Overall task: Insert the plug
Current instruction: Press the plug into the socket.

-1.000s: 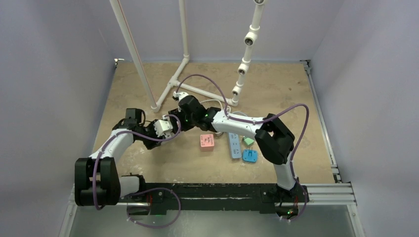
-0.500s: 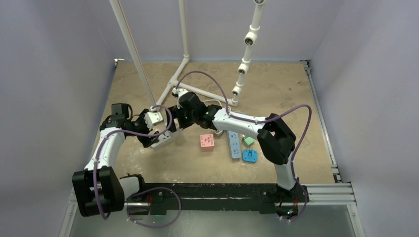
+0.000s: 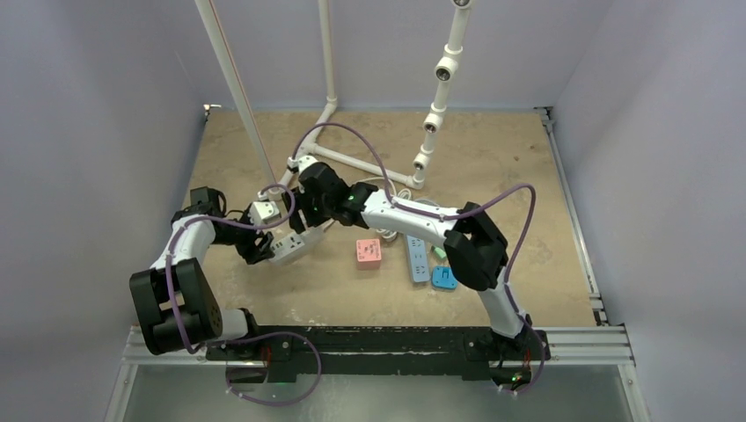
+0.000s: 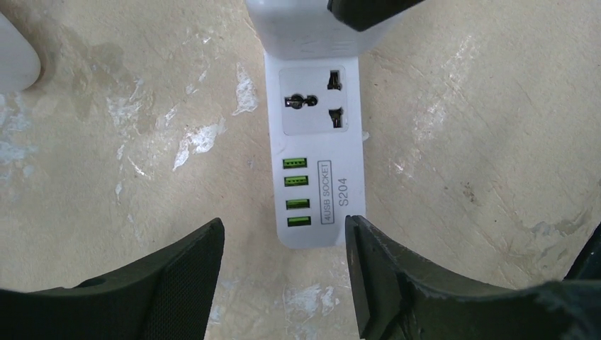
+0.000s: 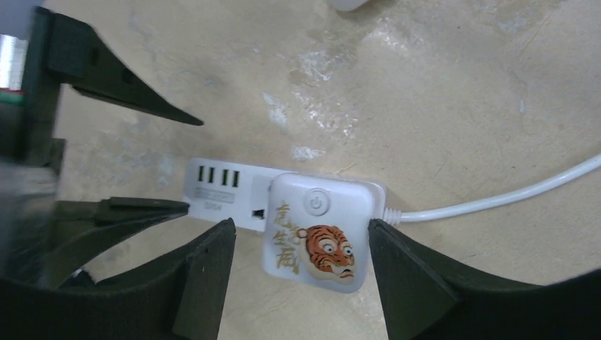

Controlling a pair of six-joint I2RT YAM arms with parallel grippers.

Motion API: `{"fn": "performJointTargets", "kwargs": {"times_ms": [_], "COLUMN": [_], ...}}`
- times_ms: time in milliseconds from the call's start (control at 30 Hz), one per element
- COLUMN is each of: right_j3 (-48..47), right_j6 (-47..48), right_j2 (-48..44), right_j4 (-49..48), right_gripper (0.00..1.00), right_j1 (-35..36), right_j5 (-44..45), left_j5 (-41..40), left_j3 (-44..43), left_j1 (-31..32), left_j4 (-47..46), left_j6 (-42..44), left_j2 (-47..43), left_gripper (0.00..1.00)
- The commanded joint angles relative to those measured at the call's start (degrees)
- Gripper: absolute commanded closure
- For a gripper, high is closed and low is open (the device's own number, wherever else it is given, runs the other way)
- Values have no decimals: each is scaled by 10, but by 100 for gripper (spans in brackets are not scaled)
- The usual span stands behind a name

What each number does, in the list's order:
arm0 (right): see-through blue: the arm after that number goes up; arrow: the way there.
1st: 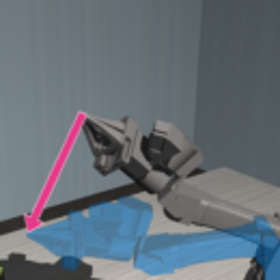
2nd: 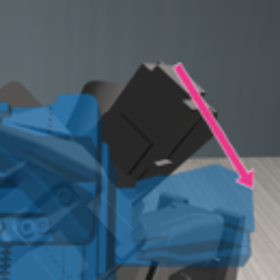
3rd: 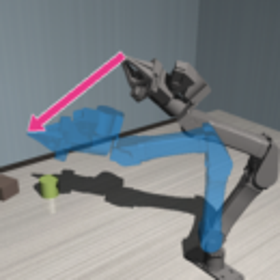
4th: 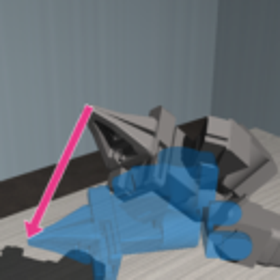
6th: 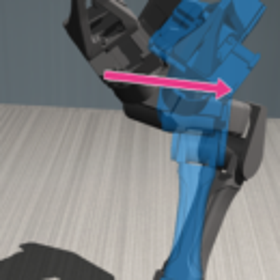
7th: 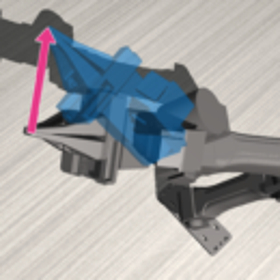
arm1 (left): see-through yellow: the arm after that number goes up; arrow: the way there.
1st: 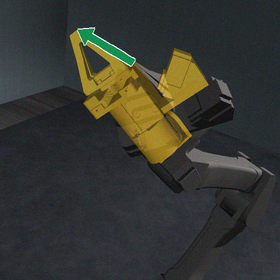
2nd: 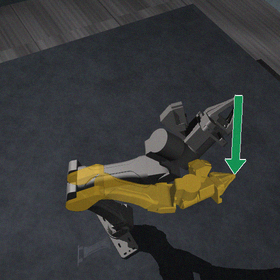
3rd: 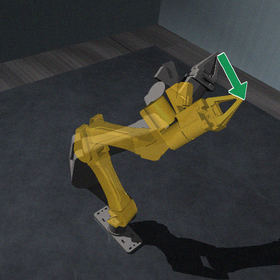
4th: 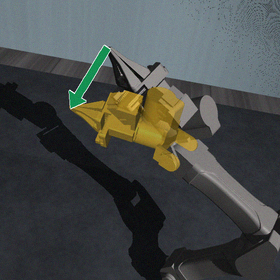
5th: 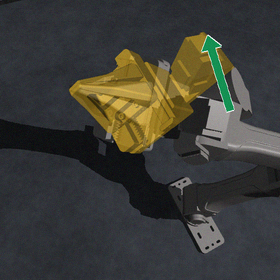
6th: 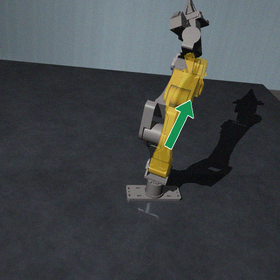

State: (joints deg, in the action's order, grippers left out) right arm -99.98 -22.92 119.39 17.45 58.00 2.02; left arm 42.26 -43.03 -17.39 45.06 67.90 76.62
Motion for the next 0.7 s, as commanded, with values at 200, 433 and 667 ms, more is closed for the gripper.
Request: {"fn": "performJointTargets", "kwargs": {"times_ms": [200,433,667], "right_j3": [-62,-80,-69], "right_j6": [35,42,41], "right_j2": [25,38,50], "right_j4": [81,87,93], "right_gripper": [30,49,70], "right_j1": [31,35,36], "right_j5": [102,112,103], "left_j5": [-5,-20,-22], "left_j3": [9,21,29], "left_j1": [-3,-3,-3], "left_j4": [-45,-64,-73], "left_j6": [3,1,6], "left_j2": [15,16,17], "left_gripper": [47,56,59]}}
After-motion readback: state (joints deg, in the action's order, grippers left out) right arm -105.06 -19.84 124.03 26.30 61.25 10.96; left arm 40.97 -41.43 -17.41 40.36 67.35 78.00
